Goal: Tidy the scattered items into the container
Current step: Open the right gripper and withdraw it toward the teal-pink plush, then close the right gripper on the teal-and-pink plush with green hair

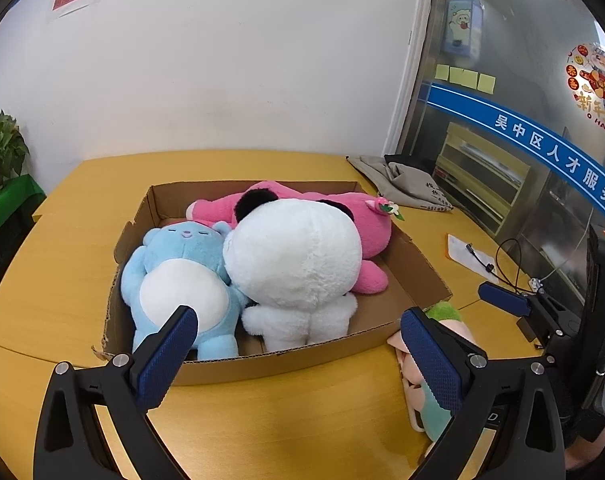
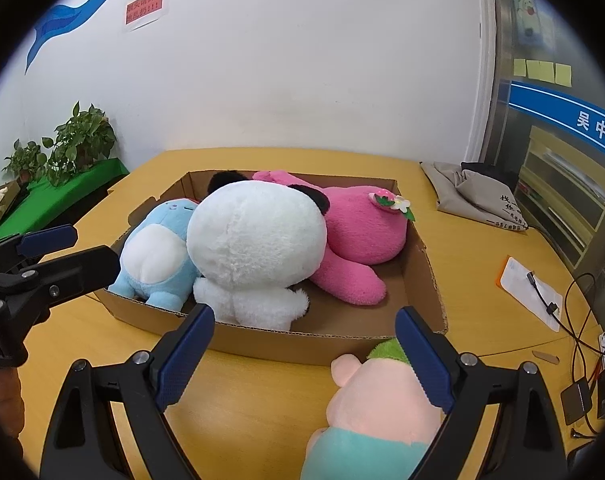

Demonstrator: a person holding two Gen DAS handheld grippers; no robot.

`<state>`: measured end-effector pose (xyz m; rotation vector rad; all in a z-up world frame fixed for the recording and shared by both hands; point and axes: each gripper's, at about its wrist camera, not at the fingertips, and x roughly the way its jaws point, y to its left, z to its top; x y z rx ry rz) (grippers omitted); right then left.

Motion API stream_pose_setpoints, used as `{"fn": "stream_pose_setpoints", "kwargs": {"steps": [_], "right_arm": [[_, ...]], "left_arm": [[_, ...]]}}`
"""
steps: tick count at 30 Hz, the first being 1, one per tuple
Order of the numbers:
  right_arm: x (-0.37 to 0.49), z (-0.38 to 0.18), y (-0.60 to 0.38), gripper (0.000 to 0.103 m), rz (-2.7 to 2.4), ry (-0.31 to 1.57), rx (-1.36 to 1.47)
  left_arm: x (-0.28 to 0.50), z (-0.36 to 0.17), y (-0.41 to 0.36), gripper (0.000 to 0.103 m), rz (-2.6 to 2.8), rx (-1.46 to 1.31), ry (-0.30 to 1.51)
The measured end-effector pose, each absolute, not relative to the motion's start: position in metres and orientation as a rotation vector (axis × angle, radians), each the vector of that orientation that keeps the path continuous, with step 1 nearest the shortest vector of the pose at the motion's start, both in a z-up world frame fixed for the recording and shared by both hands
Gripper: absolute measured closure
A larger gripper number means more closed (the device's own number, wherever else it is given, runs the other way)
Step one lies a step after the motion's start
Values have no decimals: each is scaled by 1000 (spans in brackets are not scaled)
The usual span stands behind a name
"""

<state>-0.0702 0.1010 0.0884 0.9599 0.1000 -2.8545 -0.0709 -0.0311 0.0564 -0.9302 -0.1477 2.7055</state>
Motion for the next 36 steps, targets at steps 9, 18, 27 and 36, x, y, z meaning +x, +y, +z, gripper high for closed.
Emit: {"fn": "stream_pose_setpoints", "kwargs": {"steps": [9,18,27,36], "right_arm": [[-69,85,103,11,-2845,88,970],[-68,84,105,11,-2847,85,974],[-65,85,106,11,-2850,82,969],[-34,89,140,11,-2848,28,900]], "left_arm": [[-72,53,-31,0,2719,-937,-141],[-70,52,-32,0,2702,-941,-172],[-70,50,-29,0,2699,-944,-158],[-77,44,-19,0,2629,-966,-210]]}}
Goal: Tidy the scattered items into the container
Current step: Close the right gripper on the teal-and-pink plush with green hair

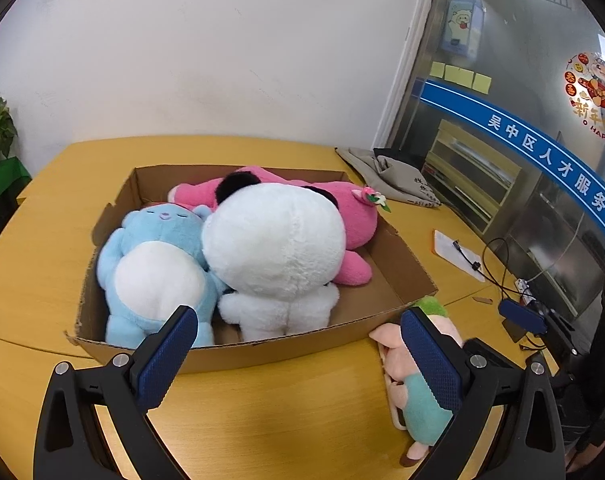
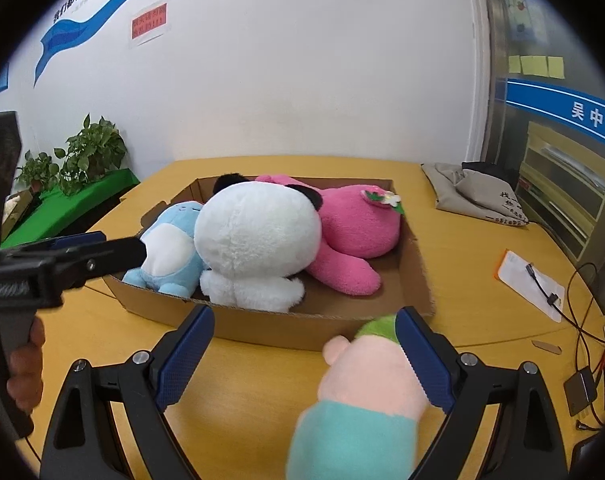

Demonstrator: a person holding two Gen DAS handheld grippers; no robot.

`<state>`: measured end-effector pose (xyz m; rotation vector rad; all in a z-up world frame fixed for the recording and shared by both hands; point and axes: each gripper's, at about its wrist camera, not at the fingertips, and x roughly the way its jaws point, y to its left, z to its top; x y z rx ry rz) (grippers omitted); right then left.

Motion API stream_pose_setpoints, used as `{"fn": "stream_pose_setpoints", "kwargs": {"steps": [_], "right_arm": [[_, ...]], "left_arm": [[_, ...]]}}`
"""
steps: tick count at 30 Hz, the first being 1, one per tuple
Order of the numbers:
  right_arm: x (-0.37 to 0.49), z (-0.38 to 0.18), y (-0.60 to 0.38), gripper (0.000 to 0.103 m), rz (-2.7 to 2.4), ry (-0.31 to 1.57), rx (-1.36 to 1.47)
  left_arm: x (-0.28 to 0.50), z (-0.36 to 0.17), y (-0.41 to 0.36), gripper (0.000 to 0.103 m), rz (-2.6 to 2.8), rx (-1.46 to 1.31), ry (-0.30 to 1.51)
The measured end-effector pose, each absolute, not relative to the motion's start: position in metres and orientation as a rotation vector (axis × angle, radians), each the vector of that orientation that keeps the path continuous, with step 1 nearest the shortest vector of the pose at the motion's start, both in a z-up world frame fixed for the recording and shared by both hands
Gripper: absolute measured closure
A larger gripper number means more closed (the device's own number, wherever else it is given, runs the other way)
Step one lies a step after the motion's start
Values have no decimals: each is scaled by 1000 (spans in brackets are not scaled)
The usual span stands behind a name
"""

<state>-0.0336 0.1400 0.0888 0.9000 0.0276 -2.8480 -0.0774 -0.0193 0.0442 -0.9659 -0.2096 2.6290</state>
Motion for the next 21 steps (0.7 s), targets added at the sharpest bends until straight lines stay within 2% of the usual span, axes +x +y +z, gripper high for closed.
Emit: {"fn": "stream_pose_setpoints", "kwargs": {"steps": [9,13,21], "right_arm": [[-22,23,192,11,-2829,-128,1216],[-23,6,185,11,-2712,-191,1235],[-12,-14,177,12,-2570,-181,1244]], "left_arm": [[-95,22,45,0,2437,-1046,-152],[-103,11,74,0,2355,-1089,-127],[-115,-15,120,0,2222,-1160,-72]]}}
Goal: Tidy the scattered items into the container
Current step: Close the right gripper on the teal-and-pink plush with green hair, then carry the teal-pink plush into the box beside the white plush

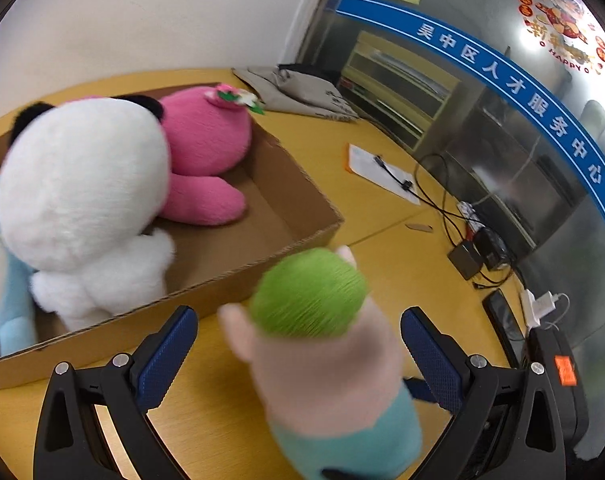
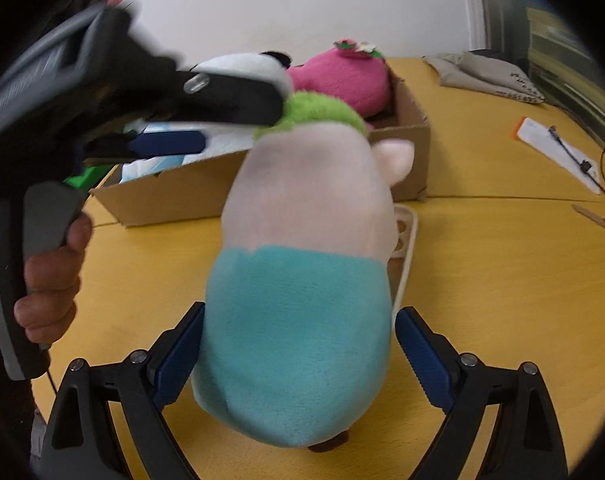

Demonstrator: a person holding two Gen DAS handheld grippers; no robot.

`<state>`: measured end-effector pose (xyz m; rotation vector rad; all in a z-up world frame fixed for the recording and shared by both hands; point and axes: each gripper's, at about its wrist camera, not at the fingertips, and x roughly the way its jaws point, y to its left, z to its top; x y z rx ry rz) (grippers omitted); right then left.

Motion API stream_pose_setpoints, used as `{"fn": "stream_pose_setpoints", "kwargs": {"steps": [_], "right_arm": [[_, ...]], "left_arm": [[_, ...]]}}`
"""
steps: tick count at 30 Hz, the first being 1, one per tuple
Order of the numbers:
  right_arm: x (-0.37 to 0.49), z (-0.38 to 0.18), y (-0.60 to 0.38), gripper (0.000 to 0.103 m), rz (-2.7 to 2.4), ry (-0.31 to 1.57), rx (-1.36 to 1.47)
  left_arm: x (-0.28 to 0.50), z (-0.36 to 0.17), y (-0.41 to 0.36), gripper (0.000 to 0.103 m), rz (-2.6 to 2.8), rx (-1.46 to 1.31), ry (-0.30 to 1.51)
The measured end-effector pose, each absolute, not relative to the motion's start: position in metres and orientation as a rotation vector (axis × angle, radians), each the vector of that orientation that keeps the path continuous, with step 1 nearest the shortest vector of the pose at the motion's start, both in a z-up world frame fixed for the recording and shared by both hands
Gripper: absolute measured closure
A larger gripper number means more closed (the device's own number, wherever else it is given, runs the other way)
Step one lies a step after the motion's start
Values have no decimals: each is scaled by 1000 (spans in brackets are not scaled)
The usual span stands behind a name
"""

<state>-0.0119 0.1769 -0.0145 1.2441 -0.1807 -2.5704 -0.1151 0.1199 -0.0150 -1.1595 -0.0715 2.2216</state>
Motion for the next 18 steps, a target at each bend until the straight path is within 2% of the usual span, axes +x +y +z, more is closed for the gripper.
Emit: {"fn": "stream_pose_setpoints", "kwargs": {"steps": [1,5,9,14,18], "right_arm": [[-9,-16,175,13,-2565,-162,1234],[-6,-18,180,16,-2545,-187,1221],[-4,-17,182,21,-2521,-182,1216],[0,-10,177,29,-2519,-161,1184],[4,11,176,32,-2556,-148,1099]], "left_arm": [[-116,-18,125,1,2226,-1174,-47],[-116,-25,130,22,2163,-1195,-66],[-110,-20,131,30,2164,-1186,-36],[-105,-8,126,35,2171,-1180,-33],[-108,26,122,35,2182,-1109,-37]]}}
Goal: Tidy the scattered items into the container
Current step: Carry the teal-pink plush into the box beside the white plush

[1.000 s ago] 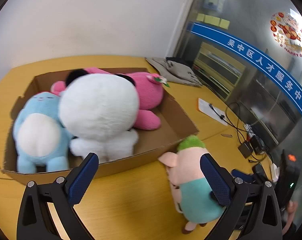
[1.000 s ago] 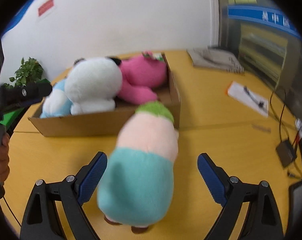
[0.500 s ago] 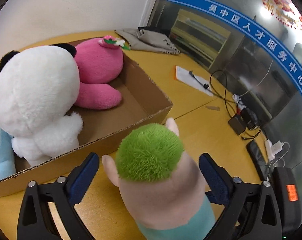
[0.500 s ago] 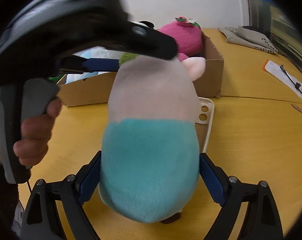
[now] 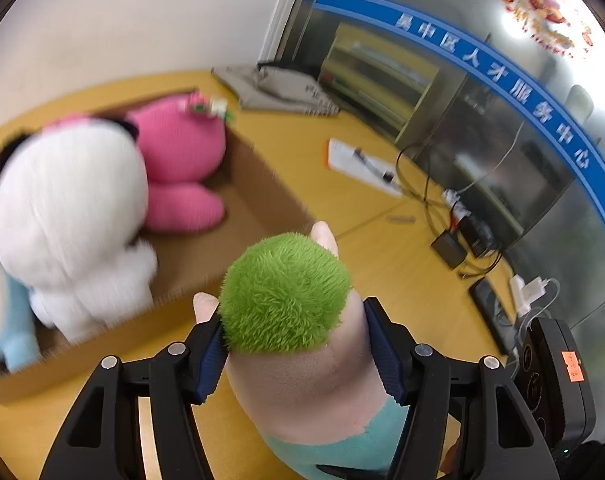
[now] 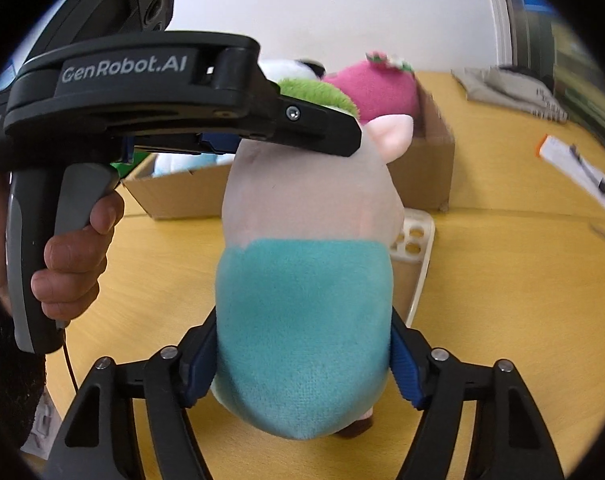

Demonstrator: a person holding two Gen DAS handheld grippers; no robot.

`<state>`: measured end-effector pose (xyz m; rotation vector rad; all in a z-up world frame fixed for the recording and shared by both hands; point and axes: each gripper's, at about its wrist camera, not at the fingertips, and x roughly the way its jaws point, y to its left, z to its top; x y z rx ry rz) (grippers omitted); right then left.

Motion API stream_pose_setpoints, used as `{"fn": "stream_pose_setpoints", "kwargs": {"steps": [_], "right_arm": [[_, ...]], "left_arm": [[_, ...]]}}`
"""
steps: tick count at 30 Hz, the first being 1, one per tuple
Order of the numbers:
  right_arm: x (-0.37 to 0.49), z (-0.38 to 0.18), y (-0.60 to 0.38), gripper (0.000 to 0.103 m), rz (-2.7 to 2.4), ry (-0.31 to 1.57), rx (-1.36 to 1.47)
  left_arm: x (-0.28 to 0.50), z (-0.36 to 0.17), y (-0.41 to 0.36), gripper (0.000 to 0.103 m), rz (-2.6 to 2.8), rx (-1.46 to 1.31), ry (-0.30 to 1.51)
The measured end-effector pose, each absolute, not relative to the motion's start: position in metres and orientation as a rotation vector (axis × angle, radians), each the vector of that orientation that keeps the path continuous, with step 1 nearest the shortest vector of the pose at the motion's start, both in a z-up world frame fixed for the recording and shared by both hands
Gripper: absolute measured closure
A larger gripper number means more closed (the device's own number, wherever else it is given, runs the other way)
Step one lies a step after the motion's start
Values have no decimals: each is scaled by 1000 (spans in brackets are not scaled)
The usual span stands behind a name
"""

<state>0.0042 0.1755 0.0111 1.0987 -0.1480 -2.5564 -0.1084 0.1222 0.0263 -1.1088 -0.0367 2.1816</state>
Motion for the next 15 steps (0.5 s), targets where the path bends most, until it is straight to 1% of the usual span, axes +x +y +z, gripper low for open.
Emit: {"fn": "stream_pose_setpoints", "kwargs": {"steps": [5,8,12,15], "right_arm": [[-22,64,179,32,-2608,-135,962],[-60,86,182,32,-2627,-117,897],[-117,93,191,32,-2612,-145,809],[-152,79,194,32,-2619,-127,793]], "left_arm": [[-142,85,128,35,2237,-975,21],[-180,105,132,35,2291,-926,53],[-237,108,132,35,2335,-938,46],[-275,90,139,35,2323,-997,73]]}}
